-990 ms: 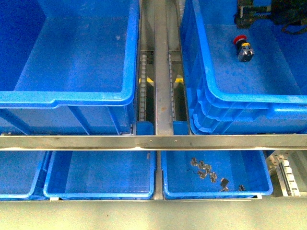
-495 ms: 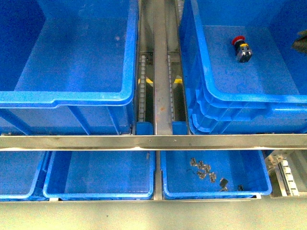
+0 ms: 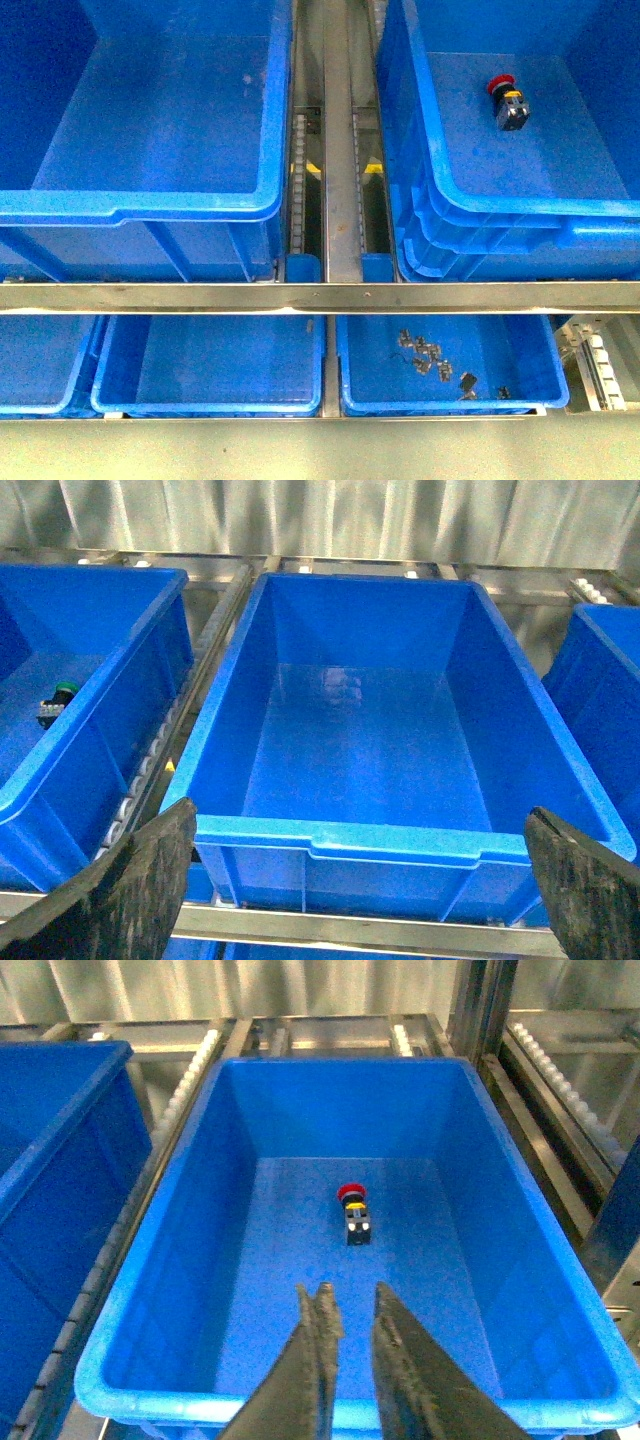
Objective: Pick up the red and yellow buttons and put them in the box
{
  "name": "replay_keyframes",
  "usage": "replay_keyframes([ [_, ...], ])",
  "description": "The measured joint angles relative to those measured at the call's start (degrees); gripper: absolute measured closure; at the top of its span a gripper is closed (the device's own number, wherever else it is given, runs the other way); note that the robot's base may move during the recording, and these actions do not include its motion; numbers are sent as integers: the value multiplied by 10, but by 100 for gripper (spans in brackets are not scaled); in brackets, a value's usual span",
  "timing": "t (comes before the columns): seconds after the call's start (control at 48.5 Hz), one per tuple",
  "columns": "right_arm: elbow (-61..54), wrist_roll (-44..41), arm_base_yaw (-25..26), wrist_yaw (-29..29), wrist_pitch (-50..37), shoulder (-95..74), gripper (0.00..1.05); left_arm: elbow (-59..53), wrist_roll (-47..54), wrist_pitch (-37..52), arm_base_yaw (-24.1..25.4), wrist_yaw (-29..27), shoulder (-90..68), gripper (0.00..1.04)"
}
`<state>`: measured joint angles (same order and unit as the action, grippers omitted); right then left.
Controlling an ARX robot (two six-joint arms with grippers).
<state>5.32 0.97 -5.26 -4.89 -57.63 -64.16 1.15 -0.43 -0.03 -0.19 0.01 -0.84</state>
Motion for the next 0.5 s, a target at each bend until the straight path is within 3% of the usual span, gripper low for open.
replay_keyframes([
  [0.206,-29,-6,50,45,84,115,101,0,0,0,0,0,0,8],
  [0.495,-40,-6,51,47,186,237,101,0,0,0,0,0,0,8],
])
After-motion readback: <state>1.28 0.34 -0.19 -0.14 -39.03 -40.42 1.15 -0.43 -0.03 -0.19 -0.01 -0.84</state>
